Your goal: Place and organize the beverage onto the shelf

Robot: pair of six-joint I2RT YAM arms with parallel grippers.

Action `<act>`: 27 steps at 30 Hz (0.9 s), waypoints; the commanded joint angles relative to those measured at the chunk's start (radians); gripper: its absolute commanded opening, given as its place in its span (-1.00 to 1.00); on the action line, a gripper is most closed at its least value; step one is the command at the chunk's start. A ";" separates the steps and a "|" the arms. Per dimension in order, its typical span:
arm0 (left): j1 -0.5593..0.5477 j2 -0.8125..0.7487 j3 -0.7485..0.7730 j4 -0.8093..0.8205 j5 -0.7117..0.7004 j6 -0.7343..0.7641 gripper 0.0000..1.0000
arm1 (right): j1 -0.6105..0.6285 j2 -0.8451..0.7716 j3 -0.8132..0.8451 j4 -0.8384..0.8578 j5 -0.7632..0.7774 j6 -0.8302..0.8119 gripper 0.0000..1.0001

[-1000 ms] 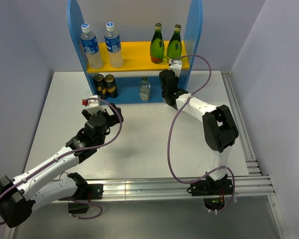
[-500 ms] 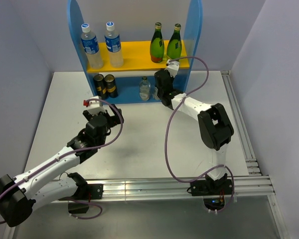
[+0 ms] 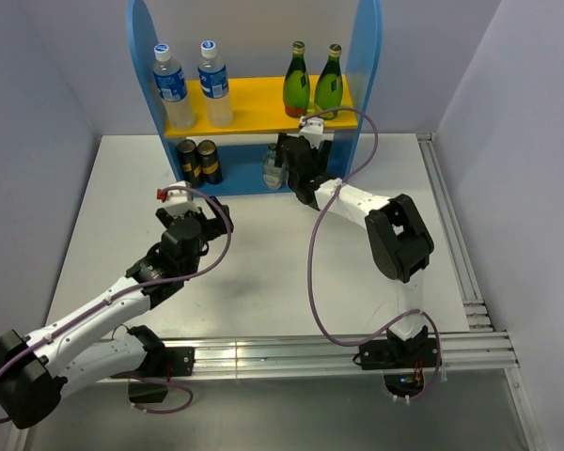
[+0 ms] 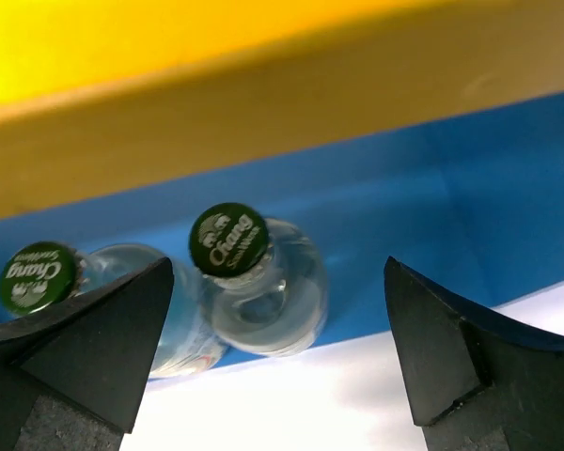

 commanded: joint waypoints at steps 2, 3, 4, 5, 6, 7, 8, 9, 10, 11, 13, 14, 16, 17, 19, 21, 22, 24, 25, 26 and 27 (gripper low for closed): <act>0.004 -0.035 0.004 0.023 0.004 -0.016 0.99 | 0.017 -0.056 -0.022 0.046 0.094 -0.040 1.00; 0.004 -0.046 0.004 0.020 0.004 -0.016 0.99 | 0.027 -0.071 -0.057 0.050 0.106 -0.043 1.00; 0.003 -0.051 0.004 0.011 0.004 -0.019 0.99 | 0.032 -0.087 -0.077 0.061 0.126 -0.043 1.00; 0.004 -0.060 0.004 0.007 0.004 -0.019 0.99 | 0.037 -0.120 -0.113 0.066 0.135 -0.045 1.00; 0.004 -0.065 0.004 0.003 0.004 -0.021 0.99 | 0.043 -0.139 -0.132 0.066 0.148 -0.043 1.00; 0.004 -0.069 0.004 -0.003 0.001 -0.024 0.99 | 0.053 -0.156 -0.150 0.060 0.167 -0.042 1.00; 0.004 -0.077 0.004 -0.015 0.001 -0.025 0.99 | 0.060 -0.197 -0.188 0.056 0.175 -0.030 1.00; 0.004 -0.086 0.004 -0.026 0.001 -0.030 0.99 | 0.072 -0.241 -0.231 0.040 0.159 -0.005 1.00; 0.004 -0.091 0.005 -0.032 0.002 -0.030 0.99 | 0.079 -0.264 -0.261 0.047 0.155 -0.004 1.00; 0.004 -0.097 0.005 -0.042 0.001 -0.041 0.99 | 0.107 -0.316 -0.291 0.049 0.168 0.000 1.00; 0.003 -0.114 0.007 -0.063 -0.002 -0.044 0.99 | 0.147 -0.373 -0.374 0.038 0.236 0.024 1.00; 0.002 -0.120 0.007 -0.065 -0.005 -0.044 0.99 | 0.170 -0.430 -0.400 0.043 0.250 0.026 1.00; 0.002 -0.140 0.016 -0.097 0.002 -0.039 0.99 | 0.236 -0.487 -0.443 -0.009 0.263 0.016 1.00; 0.001 -0.146 0.025 -0.109 0.002 -0.033 0.99 | 0.259 -0.545 -0.448 -0.047 0.278 0.023 1.00; 0.002 -0.170 0.071 -0.161 0.024 -0.031 0.99 | 0.332 -0.609 -0.424 -0.187 0.329 0.046 1.00; 0.001 -0.192 0.116 -0.189 0.056 -0.007 0.99 | 0.391 -0.715 -0.375 -0.284 0.379 0.047 1.00; 0.001 -0.196 0.169 -0.204 0.079 0.004 0.99 | 0.441 -0.749 -0.349 -0.346 0.388 0.052 1.00; -0.001 -0.193 0.243 -0.290 0.076 0.015 0.99 | 0.475 -0.832 -0.240 -0.529 0.366 0.062 1.00; -0.001 -0.190 0.321 -0.314 0.072 0.016 0.99 | 0.501 -0.856 -0.206 -0.590 0.376 0.073 1.00; -0.001 -0.187 0.358 -0.360 0.072 0.030 0.99 | 0.517 -0.911 -0.178 -0.664 0.407 0.073 1.00; -0.001 -0.190 0.387 -0.370 0.079 0.041 0.99 | 0.533 -0.942 -0.143 -0.686 0.401 0.055 1.00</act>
